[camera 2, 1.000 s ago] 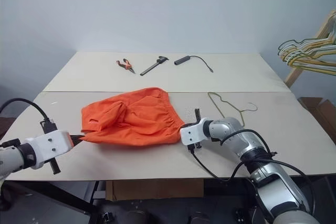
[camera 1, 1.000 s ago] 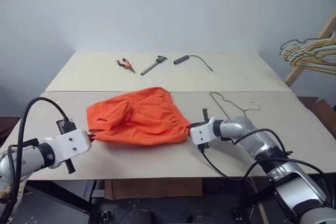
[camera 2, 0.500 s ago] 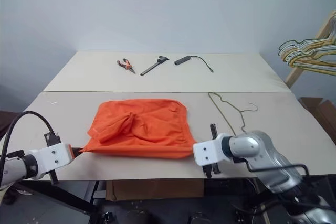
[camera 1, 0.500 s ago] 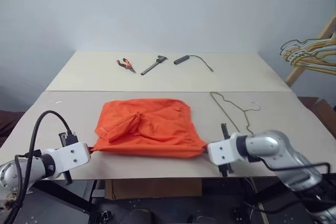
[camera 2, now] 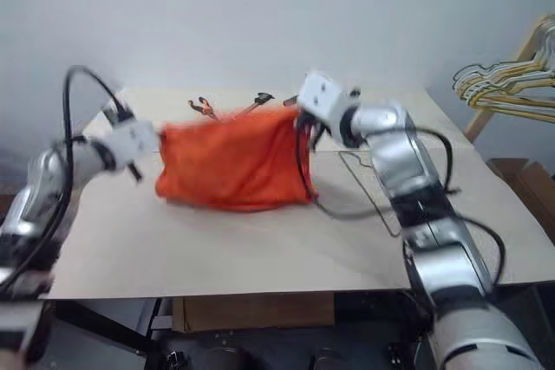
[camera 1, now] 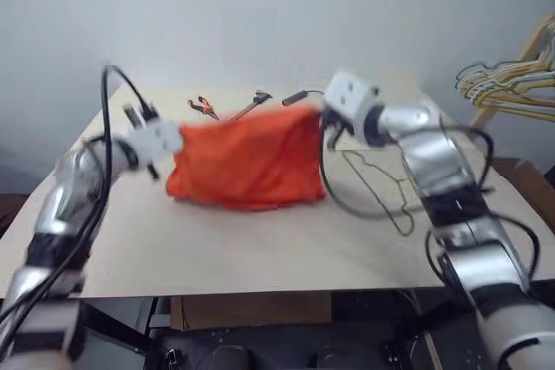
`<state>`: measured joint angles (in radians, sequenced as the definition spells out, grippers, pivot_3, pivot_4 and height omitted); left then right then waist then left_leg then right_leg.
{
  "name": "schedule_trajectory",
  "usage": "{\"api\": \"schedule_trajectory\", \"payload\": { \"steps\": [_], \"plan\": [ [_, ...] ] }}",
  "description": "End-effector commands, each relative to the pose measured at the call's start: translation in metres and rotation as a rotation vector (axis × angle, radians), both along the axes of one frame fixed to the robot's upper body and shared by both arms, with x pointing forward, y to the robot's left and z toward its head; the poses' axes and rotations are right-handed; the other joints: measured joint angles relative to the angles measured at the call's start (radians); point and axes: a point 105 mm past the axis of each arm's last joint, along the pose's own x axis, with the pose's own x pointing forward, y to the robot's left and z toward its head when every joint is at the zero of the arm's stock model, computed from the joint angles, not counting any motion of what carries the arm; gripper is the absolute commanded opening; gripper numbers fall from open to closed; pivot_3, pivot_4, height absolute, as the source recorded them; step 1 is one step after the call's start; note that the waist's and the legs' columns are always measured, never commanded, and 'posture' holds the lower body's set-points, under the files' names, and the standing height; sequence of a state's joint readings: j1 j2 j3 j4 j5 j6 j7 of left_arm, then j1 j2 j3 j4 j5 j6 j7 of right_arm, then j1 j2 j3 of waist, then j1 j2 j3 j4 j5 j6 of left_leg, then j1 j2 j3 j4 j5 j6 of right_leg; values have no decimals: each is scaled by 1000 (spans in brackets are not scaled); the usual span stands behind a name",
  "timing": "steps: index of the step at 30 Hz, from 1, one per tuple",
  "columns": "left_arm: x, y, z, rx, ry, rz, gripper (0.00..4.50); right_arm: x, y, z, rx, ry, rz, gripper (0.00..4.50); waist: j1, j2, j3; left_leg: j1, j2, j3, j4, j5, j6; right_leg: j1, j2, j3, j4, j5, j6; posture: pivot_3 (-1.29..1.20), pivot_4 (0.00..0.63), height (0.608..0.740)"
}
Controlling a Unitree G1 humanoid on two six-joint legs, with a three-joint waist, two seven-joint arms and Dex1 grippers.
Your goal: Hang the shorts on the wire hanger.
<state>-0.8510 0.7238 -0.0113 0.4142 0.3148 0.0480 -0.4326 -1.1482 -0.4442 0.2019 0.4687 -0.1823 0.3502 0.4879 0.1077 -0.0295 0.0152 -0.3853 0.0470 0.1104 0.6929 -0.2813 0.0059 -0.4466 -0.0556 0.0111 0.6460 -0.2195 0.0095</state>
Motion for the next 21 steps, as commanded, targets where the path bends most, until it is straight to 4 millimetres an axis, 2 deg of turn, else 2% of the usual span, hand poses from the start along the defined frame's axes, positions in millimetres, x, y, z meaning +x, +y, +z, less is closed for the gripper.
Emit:
{"api": "schedule_trajectory", "payload": {
  "steps": [1, 3, 6, 7, 8, 11, 14, 15, 16, 19, 21],
  "plan": [
    [-27, 28, 101, -151, -410, 98, 0, -11, -33, 94, 144, -482, -175, 18, -9, -1, 0, -5, -1, 1, -1, -1, -1, -9, -1, -3, 0, 0, 0, 154, 0, 740],
    [-46, 32, 120, -203, -497, 60, 0, -24, -33, 107, 206, -585, -138, 18, -22, -1, -1, -7, -5, 0, -10, -2, 0, -14, -6, -7, 0, 0, 0, 154, 0, 740],
    [-66, 38, 108, -170, -471, 8, 0, -38, -28, 90, 147, -647, -76, 18, -58, 0, -3, -1, -7, 1, -18, -3, 2, -13, -15, -28, -1, 0, 0, 160, 0, 740],
    [-70, 40, 95, -156, -412, -7, 0, -41, -25, 78, 108, -647, -52, 18, -72, 0, -5, 2, -8, 1, -21, -3, 2, -11, -17, -33, -3, 0, 0, 162, 0, 740],
    [-75, 41, 70, -109, -316, -27, 0, -42, -21, 54, 56, -607, -17, 18, -79, 0, -5, 4, -9, 1, -26, -3, 2, -10, -21, -39, -3, -1, 1, 166, 0, 740],
    [-87, 46, 17, -49, -117, -38, 0, -46, -12, 3, -78, -505, 56, 18, -98, 1, -4, 3, -10, 3, -24, -4, 3, -7, -26, -49, -9, -1, 1, 164, 0, 740],
    [-110, 51, -49, 11, 136, -55, 0, -61, -2, -80, -354, -316, 222, 18, -104, 3, -1, -3, -5, 3, -11, -2, 4, -6, -23, -51, -14, 2, -4, 169, 0, 740],
    [-116, 50, -61, 31, 187, -70, 0, -65, -1, -94, -401, -283, 256, 18, -101, 3, 1, -1, -4, 4, -9, -2, 5, -3, -23, -50, -16, 3, -4, 169, 0, 740],
    [-127, 48, -83, 82, 287, -96, 0, -69, -3, -114, -457, -217, 283, 18, -99, 3, 3, 4, -3, 4, -8, -3, 6, 2, -22, -50, -15, 3, -4, 171, 0, 740],
    [-156, 39, -130, 177, 499, -169, 0, -84, -9, -155, -573, -56, 369, 18, -92, 4, 4, 18, 1, 4, -8, -6, 14, 13, -20, -51, -15, 2, -5, 176, 0, 740],
    [-174, 32, -152, 231, 609, -233, 0, -101, -9, -167, -648, -4, 467, 18, -81, 6, 6, 25, 3, 3, -9, -5, 15, 20, -20, -51, -14, 1, -4, 174, 0, 740]
  ]
}}
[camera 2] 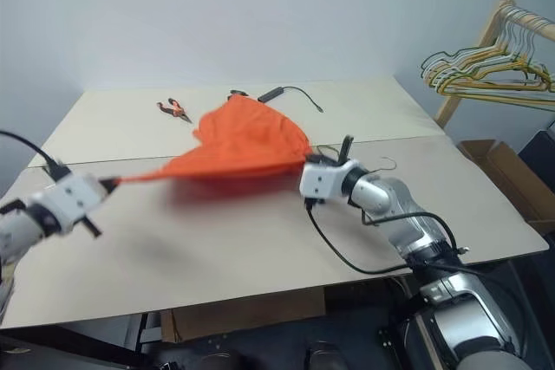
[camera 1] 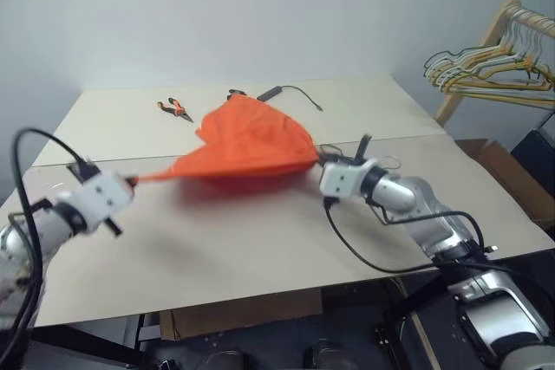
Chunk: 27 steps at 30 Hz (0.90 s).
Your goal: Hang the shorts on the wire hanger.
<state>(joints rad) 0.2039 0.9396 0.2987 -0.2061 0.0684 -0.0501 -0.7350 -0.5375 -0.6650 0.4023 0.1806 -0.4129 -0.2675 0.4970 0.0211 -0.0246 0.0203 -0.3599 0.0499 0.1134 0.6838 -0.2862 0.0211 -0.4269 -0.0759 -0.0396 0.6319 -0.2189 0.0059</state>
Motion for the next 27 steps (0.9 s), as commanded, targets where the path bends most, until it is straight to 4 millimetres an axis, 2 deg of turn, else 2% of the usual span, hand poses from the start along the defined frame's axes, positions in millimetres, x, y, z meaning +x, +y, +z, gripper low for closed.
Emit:
{"api": "schedule_trajectory", "payload": {
  "steps": [1, 2, 5, 10, 16, 20, 22, 25, 27],
  "plan": [
    [-26, -6, -17, 87, 127, -89, 0, -20, -9, -2, -132, 66, 88, 18, 14, 1, 0, 6, 0, 0, -1, 0, 0, 4, -1, 0, 0, -2, -2, 173, 0, 740],
    [-38, -11, -23, 98, 189, -127, 0, -28, -10, -4, -164, 103, 126, 18, 19, 0, 0, 9, 1, 0, -3, 0, 0, 6, -1, 1, 0, -5, -6, 171, 0, 740],
    [-61, -18, -30, 93, 313, -173, 0, -45, -14, -6, -244, 188, 184, 18, 25, 0, 0, 7, 2, -2, -3, 0, 0, 4, -1, 1, 0, -4, -5, 168, 0, 740],
    [-92, -23, -35, 132, 497, -229, 0, -62, -19, -14, -330, 258, 251, 18, 29, 0, 0, 6, 1, -2, -3, -1, 2, 3, -1, 1, -1, -2, -4, 167, 0, 740],
    [-91, -28, -35, 116, 505, -238, 0, -77, -23, -22, -373, 340, 293, 18, 40, -1, 0, 7, 1, -2, -3, -2, 3, 4, -1, 1, -1, -5, -6, 163, 0, 740],
    [-90, -31, -32, 90, 521, -248, 855, -80, -26, -23, -395, 382, 272, 1015, 44, -1, 0, 7, 1, -2, -3, -2, 3, 4, 0, 1, -1, -6, -8, 155, 0, 740],
    [-90, -31, -30, 93, 530, -258, 1510, -86, -25, -20, -379, 411, 294, 1727, 45, 0, 0, 7, 1, -2, -3, -2, 3, 3, 0, 1, -1, -6, -8, 149, 0, 740],
    [-92, -33, -19, 56, 551, -280, 2425, -97, -20, -7, -274, 481, 324, 2708, 45, -1, 0, 6, 1, -3, -3, -2, 3, 3, 0, 1, -1, -6, -7, 147, 0, 740],
    [-91, -33, -9, 34, 546, -288, 3088, -96, -21, 5, -176, 522, 297, 3425, 45, -1, 0, 6, 1, -3, -3, -2, 3, 3, 0, 1, -1, -6, -7, 148, 0, 740]
  ]
}}
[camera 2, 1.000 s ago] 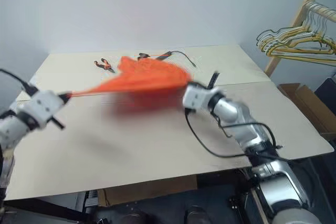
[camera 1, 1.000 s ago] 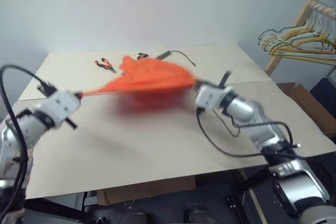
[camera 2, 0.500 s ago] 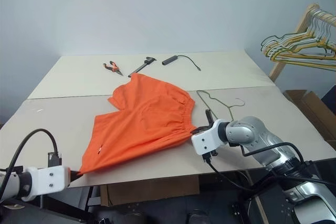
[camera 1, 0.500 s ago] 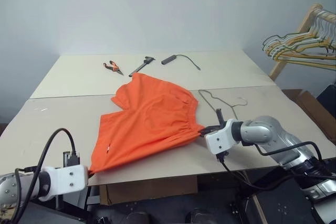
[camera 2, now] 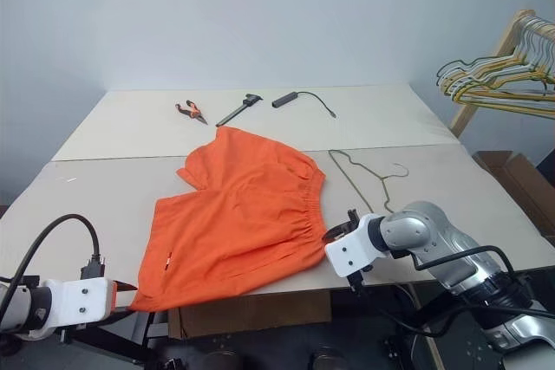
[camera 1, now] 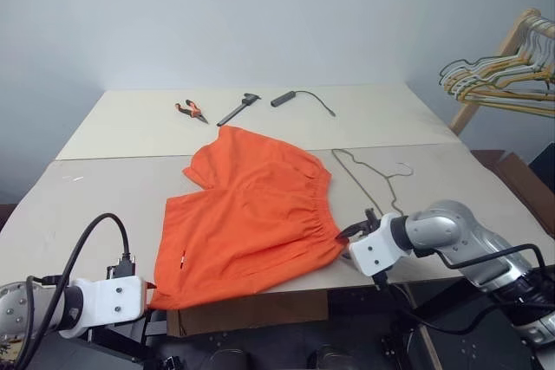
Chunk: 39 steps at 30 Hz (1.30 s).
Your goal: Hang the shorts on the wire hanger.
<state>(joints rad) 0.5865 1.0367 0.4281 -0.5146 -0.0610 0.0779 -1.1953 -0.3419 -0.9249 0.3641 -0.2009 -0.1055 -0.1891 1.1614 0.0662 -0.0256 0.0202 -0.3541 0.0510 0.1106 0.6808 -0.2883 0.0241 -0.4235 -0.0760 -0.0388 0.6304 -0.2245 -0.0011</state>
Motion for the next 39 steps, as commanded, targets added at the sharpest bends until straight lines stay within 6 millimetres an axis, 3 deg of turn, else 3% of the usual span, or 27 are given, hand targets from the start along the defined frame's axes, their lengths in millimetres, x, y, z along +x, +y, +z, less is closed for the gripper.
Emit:
{"api": "schedule_trajectory", "payload": {
  "steps": [1, 3, 5, 10, 15, 22, 33, 36, 39],
  "plan": [
    [7, -3, 28, -37, -50, -18, 3344, 9, -4, 36, 140, 24, -116, 3664, 0, 0, 0, 0, 0, 0, 0, 0, 0, 0, 0, 0, 0, 0, 0, 147, 0, 740],
    [17, -6, 40, -95, -110, -2, 4006, 34, -14, 47, 206, 8, -309, 4363, 0, 0, 0, 0, 0, 0, 0, 0, 0, 0, -1, 0, 0, 0, -1, 145, 0, 740],
    [31, -13, 52, -178, -184, 36, 4466, 62, -28, 55, 296, 31, -548, 4500, -1, 0, 0, 1, 0, -1, 1, 0, 0, 1, -1, 0, 1, 0, -1, 143, 0, 740],
    [38, -39, 62, -339, -197, 8, 4466, 105, -55, 46, 392, 121, -939, 4500, -4, 0, -1, 0, -1, 0, 1, 0, -1, 0, 0, 0, 1, 6, -1, 137, 0, 740],
    [42, -49, 60, -355, -198, -8, 4466, 130, -66, 33, 520, 334, -1176, 4500, -7, 1, 0, -4, -2, 2, 0, -2, -1, -2, 1, 0, 0, 7, -3, 139, 0, 740],
    [35, -56, 66, -412, -180, -43, 4466, 142, -77, 7, 435, 418, -1254, 4500, -9, 2, 0, -5, -3, 3, 0, -2, -1, -2, 1, -1, -1, 7, -3, 150, 0, 740],
    [33, -61, 67, -448, -180, -63, 4466, 144, -83, -23, 320, 526, -1307, 4500, -28, 3, 0, -4, -2, 2, 0, -2, -1, -2, 2, 0, 0, 7, -3, 157, 0, 740],
    [34, -61, 67, -453, -188, -64, 4500, 142, -87, -27, 311, 553, -1338, 3678, -27, 3, 0, -4, -2, 2, 0, -2, -1, -2, 2, 1, 0, 7, -3, 160, 0, 740],
    [35, -61, 66, -453, -203, -65, 4500, 142, -88, -31, 288, 544, -1336, 2551, -27, 3, 0, -4, -2, 2, 0, -2, -1, -2, 2, 0, 0, 7, -3, 162, 0, 740]
  ]
}}
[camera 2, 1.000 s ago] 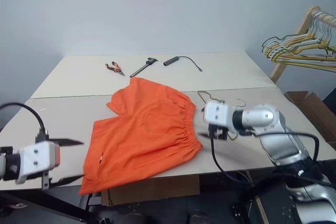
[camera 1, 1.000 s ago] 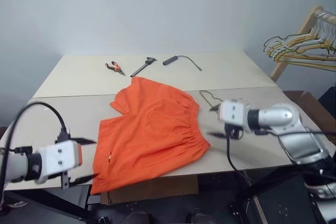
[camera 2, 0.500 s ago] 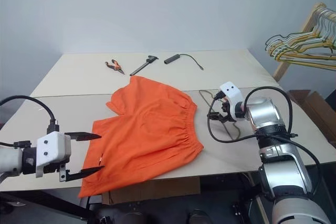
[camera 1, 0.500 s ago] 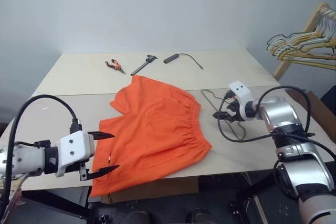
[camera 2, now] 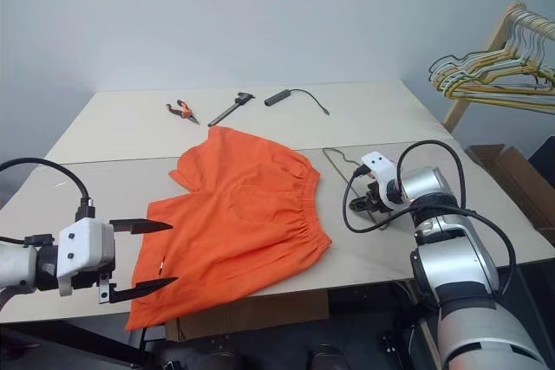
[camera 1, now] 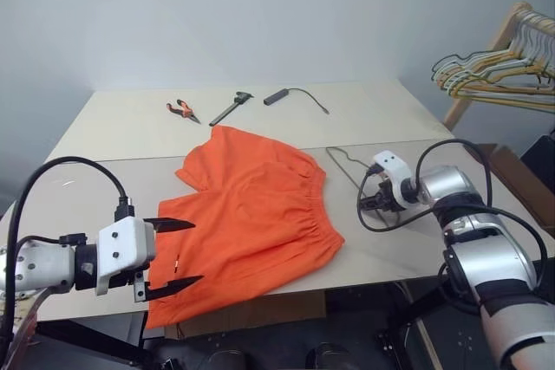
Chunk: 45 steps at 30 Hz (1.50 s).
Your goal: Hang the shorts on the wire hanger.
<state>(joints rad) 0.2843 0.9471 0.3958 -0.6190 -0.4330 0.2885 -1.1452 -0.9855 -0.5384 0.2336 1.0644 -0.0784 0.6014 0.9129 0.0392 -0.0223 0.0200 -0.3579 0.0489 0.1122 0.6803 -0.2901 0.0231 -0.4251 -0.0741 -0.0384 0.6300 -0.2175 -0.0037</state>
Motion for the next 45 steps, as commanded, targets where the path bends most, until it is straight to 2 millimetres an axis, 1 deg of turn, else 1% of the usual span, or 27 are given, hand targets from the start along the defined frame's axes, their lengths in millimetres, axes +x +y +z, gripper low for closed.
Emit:
{"api": "schedule_trajectory", "payload": {
  "steps": [1, 7, 11, 14, 17, 18, 19, 20, 21, 22, 23, 25, 28, 29, 30, 32, 34, 37, 41, 45],
  "plan": [
    [2, -4, 7, -12, -57, -16, 4500, 4, 3, 3, -27, -15, 33, 2256, 0, 0, 0, 0, 0, 0, 0, 0, 0, 0, 0, 0, 0, 0, 0, 162, 0, 740],
    [4, -9, 10, -53, -77, -18, 4500, 3, 6, -8, -113, -7, 70, 49, -2, 0, -1, 3, 1, -1, 0, 0, 0, 2, 0, 0, 0, 0, 0, 160, 0, 740],
    [5, -10, 8, -52, -81, -14, 4500, 5, 3, -9, -137, -31, 49, 13, -2, -1, -3, 4, 1, -1, 0, 0, 0, 3, 0, 1, 1, 0, 0, 158, 0, 740],
    [12, -11, 11, -89, -109, 28, 4500, 12, 0, -1, -150, -87, -5, 13, -1, -1, -3, 5, 0, -1, 0, 1, -1, 3, 0, 1, 1, 0, 0, 154, 0, 740],
    [31, -12, 16, -168, -149, 134, 4500, 24, 3, 20, -115, -202, -68, 13, 2, 0, -3, 4, 0, -2, 0, 1, -2, 3, 0, 2, 2, 1, 0, 153, 0, 740],
    [39, -13, 19, -223, -157, 181, 4500, 28, 7, 32, -91, -265, -80, 13, 4, 0, -2, 4, 0, -2, 0, 1, -2, 3, 0, 2, 2, 1, 1, 151, 0, 740],
    [44, -13, 22, -259, -159, 210, 4500, 30, 10, 40, -77, -306, -88, 13, 6, 1, -2, 4, 0, -2, 0, 2, -2, 2, 0, 2, 2, 1, 1, 151, 0, 740],
    [53, -14, 27, -335, -146, 266, 4500, 32, 15, 55, -54, -383, -87, 13, 6, 1, -2, 3, 0, -3, 0, 2, -2, 2, 0, 2, 2, 1, 1, 148, 0, 740],
    [58, -15, 30, -385, -134, 303, 4500, 31, 19, 64, -40, -435, -88, 13, 7, 1, -2, 3, 0, -4, 0, 2, -2, 2, 0, 2, 2, 1, 1, 148, 0, 740],
    [65, -17, 34, -452, -117, 343, 4500, 28, 27, 76, -4, -487, -76, 13, 6, 1, -2, 2, 0, -5, 0, 2, -2, 1, 0, 2, 3, 1, 1, 145, 0, 740],
    [73, -20, 41, -580, -94, 384, 4500, 22, 42, 92, 29, -581, -8, 13, 6, 1, -2, 1, 0, -5, 0, 2, -2, 1, 0, 2, 3, 1, 1, 136, 0, 740],
    [87, -31, 50, -787, -28, 431, 4500, 4, 70, 114, 104, -716, 110, 13, 12, 2, -2, 0, 0, -7, 0, 1, -1, 1, 0, 2, 1, 1, 2, 121, 0, 740],
    [97, -52, 64, -1002, 72, 421, 4500, -17, 100, 132, 176, -839, 211, 13, 9, 1, -2, -1, -2, -10, 0, 0, -1, 1, -1, 1, 0, 3, 4, 107, 0, 740],
    [99, -58, 72, -1086, 98, 401, 4500, -26, 110, 137, 201, -885, 257, 13, 8, 0, -3, -2, -3, -11, 1, 0, -1, 1, -2, 1, 0, 3, 4, 105, 0, 740],
    [101, -62, 80, -1178, 130, 387, 4500, -33, 119, 139, 225, -906, 290, 13, 7, 0, -3, -3, -3, -11, 1, -1, 0, 2, -2, 1, -1, 3, 5, 106, 0, 740],
    [105, -70, 90, -1261, 166, 370, 4500, -46, 133, 141, 261, -935, 334, 13, 7, 0, -3, -3, -5, -12, 2, -1, 1, 2, -3, 1, -2, 4, 5, 105, 0, 740],
    [108, -74, 95, -1292, 177, 367, 4500, -52, 141, 144, 276, -964, 353, 13, 6, 0, -3, -3, -5, -13, 2, -1, 1, 3, -3, 1, -2, 4, 5, 104, 0, 740],
    [114, -71, 104, -1401, 210, 373, 4500, -61, 150, 144, 268, -999, 392, 13, 5, -1, -3, -2, -6, -13, 2, -1, 1, 4, -2, 0, -1, 3, 5, 99, 0, 740],
    [120, -71, 109, -1414, 207, 393, 4500, -67, 156, 147, 292, -1034, 403, 13, 0, -1, -3, -1, -6, -13, 2, -1, 0, 4, -2, 0, -1, 3, 5, 89, 0, 740],
    [125, -75, 113, -1418, 203, 392, 4500, -74, 158, 144, 279, -1058, 438, 13, 0, -1, -2, -1, -6, -13, 2, 0, 0, 5, -2, 0, -2, 3, 5, 87, 0, 740]
  ]
}}
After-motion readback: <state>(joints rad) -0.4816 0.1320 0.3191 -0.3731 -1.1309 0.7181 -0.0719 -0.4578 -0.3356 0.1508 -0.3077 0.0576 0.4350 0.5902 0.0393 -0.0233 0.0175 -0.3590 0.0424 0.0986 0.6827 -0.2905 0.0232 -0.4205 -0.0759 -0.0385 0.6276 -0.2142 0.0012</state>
